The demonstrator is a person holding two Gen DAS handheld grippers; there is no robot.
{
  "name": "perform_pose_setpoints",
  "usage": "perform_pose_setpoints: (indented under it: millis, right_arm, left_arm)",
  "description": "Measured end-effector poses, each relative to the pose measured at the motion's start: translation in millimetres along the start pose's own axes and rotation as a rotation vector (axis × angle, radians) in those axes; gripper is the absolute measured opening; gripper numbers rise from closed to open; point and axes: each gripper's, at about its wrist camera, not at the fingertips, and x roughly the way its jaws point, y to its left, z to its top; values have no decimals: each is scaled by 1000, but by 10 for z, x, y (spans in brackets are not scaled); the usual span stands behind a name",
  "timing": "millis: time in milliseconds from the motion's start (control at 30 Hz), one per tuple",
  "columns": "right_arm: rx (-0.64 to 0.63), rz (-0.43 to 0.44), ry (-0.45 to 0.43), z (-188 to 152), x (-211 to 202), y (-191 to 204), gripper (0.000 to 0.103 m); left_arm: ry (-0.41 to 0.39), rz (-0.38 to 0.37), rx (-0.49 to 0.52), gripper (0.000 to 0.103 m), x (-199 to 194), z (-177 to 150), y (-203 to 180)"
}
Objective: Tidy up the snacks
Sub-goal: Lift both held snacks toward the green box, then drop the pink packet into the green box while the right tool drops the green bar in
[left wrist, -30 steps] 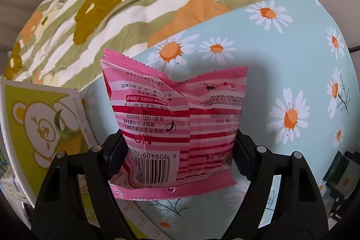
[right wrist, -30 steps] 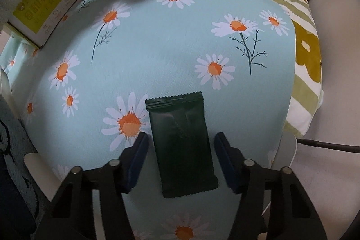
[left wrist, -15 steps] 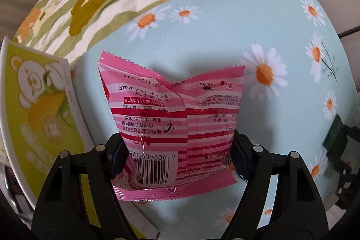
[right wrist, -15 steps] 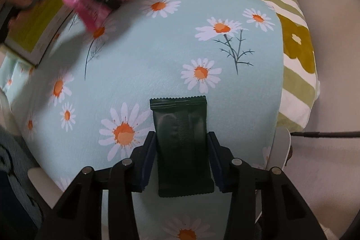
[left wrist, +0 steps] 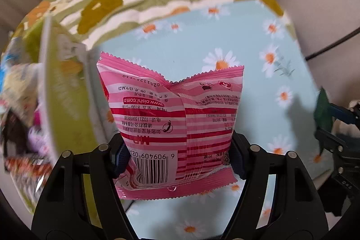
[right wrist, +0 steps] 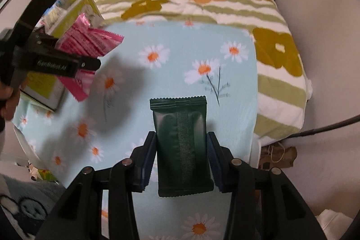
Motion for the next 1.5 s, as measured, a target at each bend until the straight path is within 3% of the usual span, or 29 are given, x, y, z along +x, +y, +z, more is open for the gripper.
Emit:
perform_pose_setpoints:
  millis: [167, 367, 633, 767, 933, 1067, 1500]
  right_arm:
    - [-55, 15, -78, 210, -355, 213, 41]
    - [-127, 79, -156, 592, -671, 662, 41]
    - [-171, 244, -210, 1049, -823, 1534, 41]
    - [-173, 287, -214, 1227, -773, 1997, 41]
    - [-181, 319, -211, 1380, -671, 2512, 41]
    - [-169, 352, -196, 1419, -587, 2780, 41]
    - [-147, 348, -195, 1540, -572, 3246, 41]
  left_arm:
    - [-105, -29, -109, 69, -594, -196, 216]
    - [-207, -15, -267, 69, -1184, -514, 824]
    - [-246, 50, -427, 69, -1492, -942, 1820]
    - [-235, 39, -485, 69, -1459, -1211, 2310]
    - [-222, 10, -496, 73, -1299, -1405, 2670]
    - [-197, 28, -488, 102, -1129, -1512, 2839]
    - [-268, 11, -462, 102, -1479, -1813, 3077]
